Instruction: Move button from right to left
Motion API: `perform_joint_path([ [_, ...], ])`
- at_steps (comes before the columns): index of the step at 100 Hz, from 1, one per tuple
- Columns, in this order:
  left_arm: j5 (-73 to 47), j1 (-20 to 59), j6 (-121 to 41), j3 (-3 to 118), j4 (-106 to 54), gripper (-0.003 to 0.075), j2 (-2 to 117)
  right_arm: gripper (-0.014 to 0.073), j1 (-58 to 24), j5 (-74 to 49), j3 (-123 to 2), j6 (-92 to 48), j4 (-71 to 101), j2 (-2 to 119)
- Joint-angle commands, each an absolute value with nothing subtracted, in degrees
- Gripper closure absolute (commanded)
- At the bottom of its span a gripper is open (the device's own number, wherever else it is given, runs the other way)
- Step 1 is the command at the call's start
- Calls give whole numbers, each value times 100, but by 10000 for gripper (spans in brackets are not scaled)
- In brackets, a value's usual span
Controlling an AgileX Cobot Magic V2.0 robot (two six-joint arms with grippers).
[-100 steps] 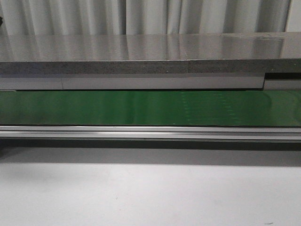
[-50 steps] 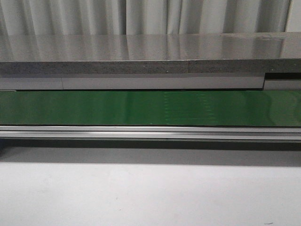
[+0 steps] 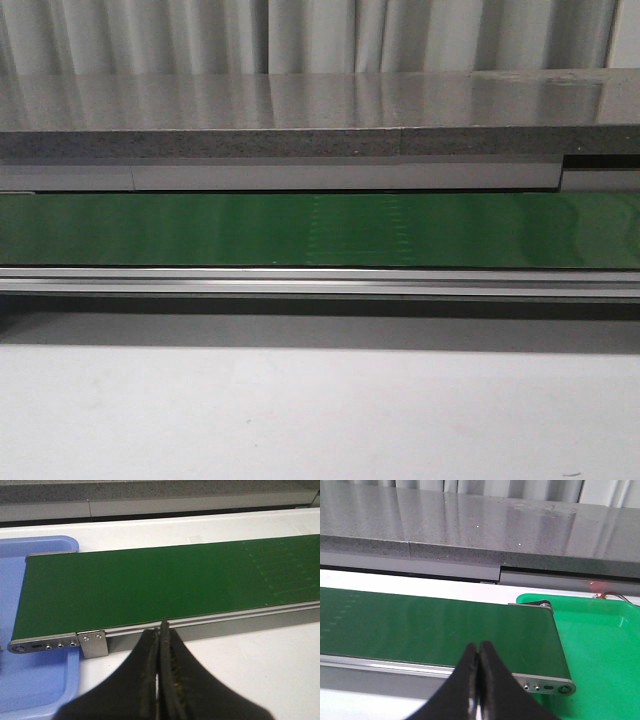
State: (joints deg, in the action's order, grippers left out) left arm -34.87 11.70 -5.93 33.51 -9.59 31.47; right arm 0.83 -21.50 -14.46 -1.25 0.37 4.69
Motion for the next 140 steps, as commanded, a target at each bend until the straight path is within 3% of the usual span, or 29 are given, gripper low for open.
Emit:
perform_joint_path([
  [1, -2988, 1218, -531, 3331, -1051, 741, 2873, 661, 88, -1685, -1596, -160, 41, 537],
  [15, -2444, 1218, -531, 2956, -1051, 741, 2568, 661, 88, -1685, -1596, -160, 41, 537],
  [39, -520, 931, -243, 1845, -634, 741, 1867, 661, 88, -1685, -1596, -160, 41, 537],
  [74, 370, 585, 363, 115, -240, 741, 468, 661, 88, -1685, -1596, -160, 41, 537],
  [90, 48, 585, 363, -248, -240, 741, -237, 661, 88, -1685, -1596, -160, 41, 537],
  [140, 0, 585, 310, -248, -240, 741, -187, 661, 88, -1678, -1596, -160, 41, 544],
])
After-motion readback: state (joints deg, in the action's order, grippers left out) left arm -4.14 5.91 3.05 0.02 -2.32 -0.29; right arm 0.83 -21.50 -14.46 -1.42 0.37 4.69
